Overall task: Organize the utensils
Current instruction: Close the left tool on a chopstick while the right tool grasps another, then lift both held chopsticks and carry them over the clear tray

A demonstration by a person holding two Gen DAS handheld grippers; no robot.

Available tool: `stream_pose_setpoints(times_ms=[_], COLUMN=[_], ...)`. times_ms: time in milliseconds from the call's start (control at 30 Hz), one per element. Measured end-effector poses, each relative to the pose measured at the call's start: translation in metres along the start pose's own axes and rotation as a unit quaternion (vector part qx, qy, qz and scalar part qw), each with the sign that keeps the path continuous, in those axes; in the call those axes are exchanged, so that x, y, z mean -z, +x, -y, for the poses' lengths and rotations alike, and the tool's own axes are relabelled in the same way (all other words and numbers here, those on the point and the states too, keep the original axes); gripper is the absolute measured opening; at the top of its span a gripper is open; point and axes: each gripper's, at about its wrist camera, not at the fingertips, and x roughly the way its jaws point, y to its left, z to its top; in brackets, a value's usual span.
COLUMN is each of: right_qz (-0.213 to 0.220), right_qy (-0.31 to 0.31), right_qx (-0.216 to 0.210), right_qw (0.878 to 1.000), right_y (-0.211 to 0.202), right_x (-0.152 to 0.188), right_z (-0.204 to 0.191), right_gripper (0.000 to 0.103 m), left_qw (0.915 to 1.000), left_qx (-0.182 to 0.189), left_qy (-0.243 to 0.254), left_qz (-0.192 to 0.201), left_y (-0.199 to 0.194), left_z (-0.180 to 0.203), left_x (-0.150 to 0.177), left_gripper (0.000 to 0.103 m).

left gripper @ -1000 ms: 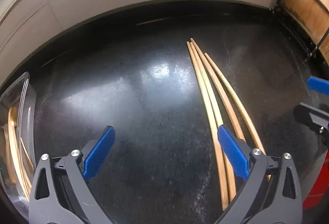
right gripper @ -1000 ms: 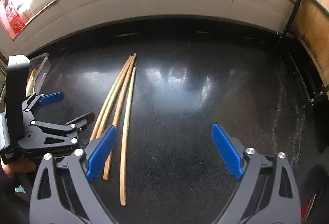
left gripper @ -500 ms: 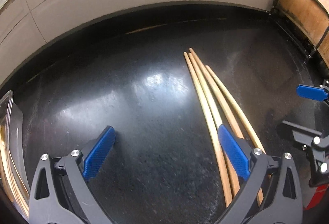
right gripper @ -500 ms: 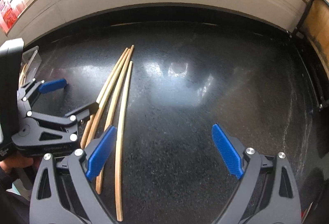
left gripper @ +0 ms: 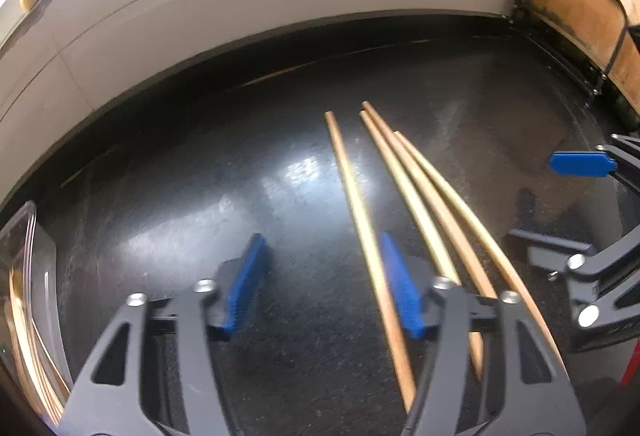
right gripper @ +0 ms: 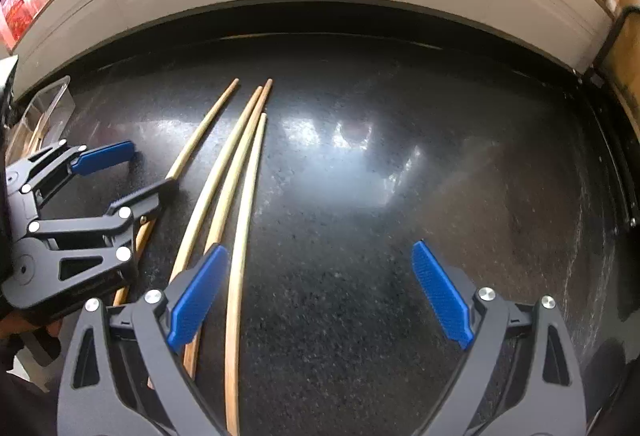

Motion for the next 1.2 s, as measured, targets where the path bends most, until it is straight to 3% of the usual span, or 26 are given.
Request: stream_pose_setpoints(times_ms=[67,100,233,400,500,533,567,800,1200], right_qz=[0.001,0.002,-0.005,0.004,0.012,0.009,0.004,-0.014,0.035], right_qy=[-0.003,-0.005,-0.008,-0.013,-0.02,-0.02,-0.021,-0.003,0.013], right_qx=[-0.002,-0.001,0.0,-0.008,-0.015,-0.02,-0.022,-0.043,-0.046], right_qw=[1.0,1.0,1.0,1.0,1.0,1.0,1.0,0.999,0.998], right_y=[0.002,0.003,0.012,0.013,0.009,0.009,0.009,0.009,-0.072], right_x=[-0.001,-0.002,-0.002,0.0,-0.002,-0.004,-0.005,-0.011,-0.005], right_z=[-0.003,-0.005,-0.009,-0.016,-0.02,-0.022,-0.024,-0.023,-0.023], right_gripper=[0.09,0.09,0.088,0.074,0.038,0.016,0.01,0.007,0.007], left_qw=[1.0,1.0,0.9999,0.9994,0.999,0.9988,0.9986,0.9947,0.9902], left_qx=[-0.002,-0.008,-0.01,-0.012,-0.015,-0.016,-0.018,-0.036,-0.072], left_qy=[0.004,0.002,-0.008,-0.027,-0.037,-0.039,-0.042,-0.086,-0.119], left_qz=[0.002,0.002,-0.004,-0.017,-0.021,-0.025,-0.027,-0.042,-0.017], left_y=[0.001,0.002,0.0,-0.006,-0.013,-0.016,-0.018,-0.049,-0.128], left_z=[0.001,0.0,-0.003,-0.01,-0.013,-0.014,-0.015,-0.026,-0.03], left_x=[0.0,0.0,0.001,0.005,0.007,0.007,0.007,-0.001,0.002], left_gripper=[0.019,0.013,0.006,0.006,0.006,0.006,0.006,0.006,0.006])
